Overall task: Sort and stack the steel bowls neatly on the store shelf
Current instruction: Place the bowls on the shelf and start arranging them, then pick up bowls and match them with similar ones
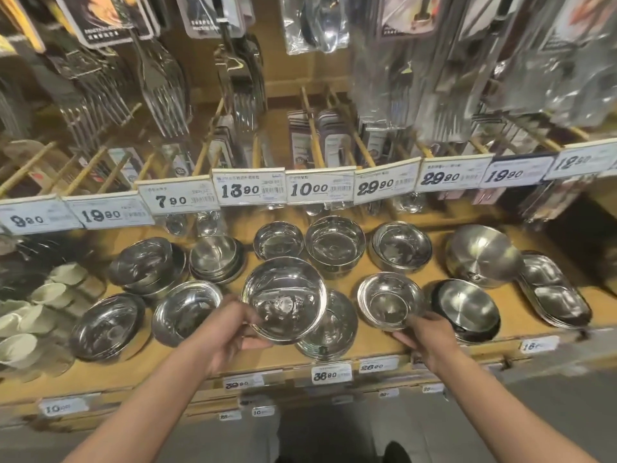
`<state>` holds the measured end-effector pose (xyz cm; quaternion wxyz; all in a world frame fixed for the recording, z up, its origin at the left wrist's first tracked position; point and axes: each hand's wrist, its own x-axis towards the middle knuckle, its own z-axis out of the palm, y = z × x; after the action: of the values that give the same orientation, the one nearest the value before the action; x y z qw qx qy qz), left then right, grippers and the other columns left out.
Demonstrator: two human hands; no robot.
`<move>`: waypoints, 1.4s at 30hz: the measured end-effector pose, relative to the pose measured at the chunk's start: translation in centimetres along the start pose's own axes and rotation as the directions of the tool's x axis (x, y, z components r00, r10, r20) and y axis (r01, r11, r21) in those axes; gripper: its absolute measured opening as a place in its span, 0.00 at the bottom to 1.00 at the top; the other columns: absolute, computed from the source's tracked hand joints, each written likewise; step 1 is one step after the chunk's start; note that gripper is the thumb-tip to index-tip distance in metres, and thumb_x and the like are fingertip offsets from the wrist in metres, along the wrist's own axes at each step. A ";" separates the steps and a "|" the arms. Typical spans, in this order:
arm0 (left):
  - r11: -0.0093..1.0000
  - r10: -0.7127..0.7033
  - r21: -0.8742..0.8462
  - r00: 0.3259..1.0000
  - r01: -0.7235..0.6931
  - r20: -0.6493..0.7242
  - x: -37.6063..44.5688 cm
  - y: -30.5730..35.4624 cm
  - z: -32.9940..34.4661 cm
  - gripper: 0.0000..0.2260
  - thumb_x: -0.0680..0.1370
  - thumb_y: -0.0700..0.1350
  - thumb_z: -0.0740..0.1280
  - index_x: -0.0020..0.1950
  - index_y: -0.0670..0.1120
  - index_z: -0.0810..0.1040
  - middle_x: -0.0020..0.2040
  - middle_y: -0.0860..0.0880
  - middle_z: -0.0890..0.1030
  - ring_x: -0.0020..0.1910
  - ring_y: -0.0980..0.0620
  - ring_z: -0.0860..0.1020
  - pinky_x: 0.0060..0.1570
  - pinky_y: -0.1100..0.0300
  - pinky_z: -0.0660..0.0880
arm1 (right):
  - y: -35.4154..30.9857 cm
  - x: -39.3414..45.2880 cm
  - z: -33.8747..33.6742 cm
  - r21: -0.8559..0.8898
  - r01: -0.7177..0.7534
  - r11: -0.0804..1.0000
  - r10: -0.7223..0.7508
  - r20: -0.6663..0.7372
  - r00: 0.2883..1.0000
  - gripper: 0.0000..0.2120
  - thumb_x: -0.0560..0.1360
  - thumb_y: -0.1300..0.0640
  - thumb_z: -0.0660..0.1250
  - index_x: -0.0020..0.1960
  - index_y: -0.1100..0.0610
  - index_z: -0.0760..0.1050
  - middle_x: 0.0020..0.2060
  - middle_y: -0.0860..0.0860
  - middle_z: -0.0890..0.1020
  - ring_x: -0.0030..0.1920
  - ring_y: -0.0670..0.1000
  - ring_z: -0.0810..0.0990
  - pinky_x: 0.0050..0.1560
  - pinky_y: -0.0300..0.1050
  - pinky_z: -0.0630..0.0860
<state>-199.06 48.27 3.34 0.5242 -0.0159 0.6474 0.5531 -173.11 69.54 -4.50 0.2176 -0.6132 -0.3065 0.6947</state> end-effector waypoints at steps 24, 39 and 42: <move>0.999 0.014 0.054 0.995 -0.009 -0.103 4.5 -9.7 23.6 0.16 0.83 0.35 0.60 0.71 0.41 0.66 0.52 0.41 0.85 0.45 0.41 0.87 0.46 0.46 0.84 | -13.1 -0.1 -16.6 0.042 0.030 0.999 -0.037 0.160 0.986 0.11 0.79 0.71 0.63 0.62 0.68 0.72 0.69 0.69 0.73 0.61 0.62 0.82 0.36 0.49 0.86; 0.996 -0.006 0.082 0.968 0.027 -0.249 5.2 -11.7 24.1 0.16 0.82 0.40 0.65 0.70 0.42 0.72 0.51 0.44 0.84 0.43 0.45 0.86 0.37 0.56 0.83 | -12.7 -2.8 -13.9 0.019 -0.003 1.000 -0.002 0.256 0.967 0.09 0.79 0.73 0.61 0.52 0.61 0.71 0.43 0.57 0.77 0.39 0.54 0.84 0.31 0.44 0.85; 0.963 0.022 0.265 0.968 0.046 -0.248 3.6 -11.0 23.9 0.21 0.81 0.44 0.68 0.71 0.38 0.72 0.61 0.36 0.81 0.61 0.36 0.80 0.63 0.43 0.78 | -12.1 -3.8 -12.2 0.025 -0.001 1.000 -0.006 0.274 0.962 0.10 0.79 0.73 0.61 0.57 0.63 0.71 0.46 0.60 0.80 0.46 0.59 0.84 0.29 0.42 0.84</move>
<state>-178.29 63.54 -3.04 0.4396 -0.0181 0.7768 0.4506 -161.38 77.55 5.90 0.1816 -0.5083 -0.3255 0.7764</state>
